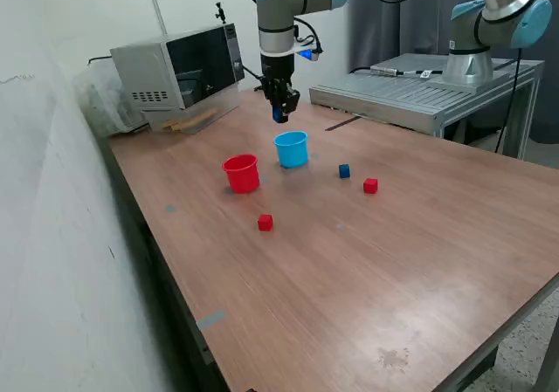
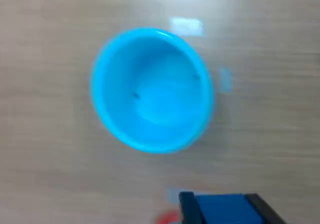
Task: Place red objects in the red bin, and blue objects in the blue bin.
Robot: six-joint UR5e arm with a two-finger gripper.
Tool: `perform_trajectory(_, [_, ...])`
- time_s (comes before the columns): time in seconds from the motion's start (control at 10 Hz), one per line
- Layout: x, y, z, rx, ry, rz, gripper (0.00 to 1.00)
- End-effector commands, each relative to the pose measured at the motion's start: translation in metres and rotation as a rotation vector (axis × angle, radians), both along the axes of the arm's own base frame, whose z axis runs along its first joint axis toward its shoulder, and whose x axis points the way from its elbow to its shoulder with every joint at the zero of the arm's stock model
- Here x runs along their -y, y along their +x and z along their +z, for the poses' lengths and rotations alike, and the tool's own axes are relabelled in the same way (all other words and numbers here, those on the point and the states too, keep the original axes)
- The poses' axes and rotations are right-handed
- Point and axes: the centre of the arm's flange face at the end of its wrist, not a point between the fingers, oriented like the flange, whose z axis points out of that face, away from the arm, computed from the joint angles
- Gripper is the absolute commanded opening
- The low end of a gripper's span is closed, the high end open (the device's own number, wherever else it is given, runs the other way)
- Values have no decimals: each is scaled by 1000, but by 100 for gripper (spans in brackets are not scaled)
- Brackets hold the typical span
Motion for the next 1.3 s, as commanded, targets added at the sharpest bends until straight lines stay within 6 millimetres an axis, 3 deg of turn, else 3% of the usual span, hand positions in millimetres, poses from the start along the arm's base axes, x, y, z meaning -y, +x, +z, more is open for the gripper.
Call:
perform_trajectory(0.0, [-79, 17, -5, 24, -39, -73, 0])
perform_trajectory(0.4, [-80, 35, -48, 85, -99, -84, 0])
perform_trajectory(0.9, [-75, 45, -72, 130, -111, -84, 0])
perform_trajectory(1.0, [-74, 46, -73, 133, -110, -82, 100])
perform_trajectory(1.2, [-69, 43, -71, 122, -107, -71, 100])
